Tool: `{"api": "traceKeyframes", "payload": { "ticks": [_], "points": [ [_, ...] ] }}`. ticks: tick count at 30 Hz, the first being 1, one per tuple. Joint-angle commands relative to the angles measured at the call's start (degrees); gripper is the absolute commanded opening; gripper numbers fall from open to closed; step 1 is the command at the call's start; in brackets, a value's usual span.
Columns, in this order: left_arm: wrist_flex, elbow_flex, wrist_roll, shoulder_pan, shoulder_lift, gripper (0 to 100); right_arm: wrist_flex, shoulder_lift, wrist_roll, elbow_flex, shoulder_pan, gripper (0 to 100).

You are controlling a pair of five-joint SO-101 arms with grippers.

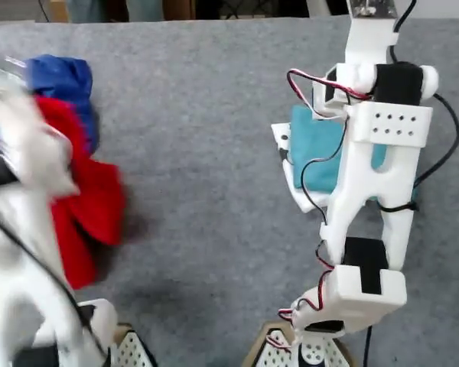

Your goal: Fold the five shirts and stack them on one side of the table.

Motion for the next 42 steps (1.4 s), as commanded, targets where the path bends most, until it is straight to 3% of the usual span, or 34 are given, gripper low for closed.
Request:
{"api": "traceKeyframes", "payload": {
  "ticks": [1,6,10,15,19,22,25,29,35,38,42],
  "points": [
    [-5.71,19.47,-0.53,16.92,-21.63,3,0.18,-2.59,-0.44,-2.24,-0.79,1.6],
    [-6.42,36.35,-5.45,37.23,-36.92,10,0.26,-2.51,-0.62,-2.24,-1.67,1.6],
    [-6.59,39.34,-1.76,36.79,-41.49,23,0.26,-2.33,-3.69,-2.15,-6.15,1.8],
    [-6.51,30.37,-0.09,23.16,-41.49,24,0.09,-2.15,-5.98,1.54,-14.15,5.7],
    [-7.74,24.92,-1.76,5.41,-41.49,24,0.09,-2.15,-6.51,8.84,-20.57,23.9],
    [-12.31,28.62,-4.75,-7.43,-41.41,24,0.09,-2.15,-5.10,15.16,-27.87,36.4],
    [-20.40,37.23,-6.51,-17.71,-39.47,24,-0.79,-1.98,-1.67,21.05,-36.66,41.1],
    [-29.54,46.11,-8.00,-25.89,-32.88,24,-5.71,1.10,0.53,28.09,-46.59,39.2],
    [-31.47,48.04,-9.76,-29.85,-21.71,24,-11.96,13.58,0.70,32.57,-52.04,32.0],
    [-31.47,47.96,-9.76,-30.64,-18.46,24,-12.48,18.95,0.79,31.43,-51.96,22.3],
    [-31.30,47.96,-9.85,-30.73,-16.88,24,-10.99,20.88,0.53,27.12,-50.20,1.6]
  ]
}}
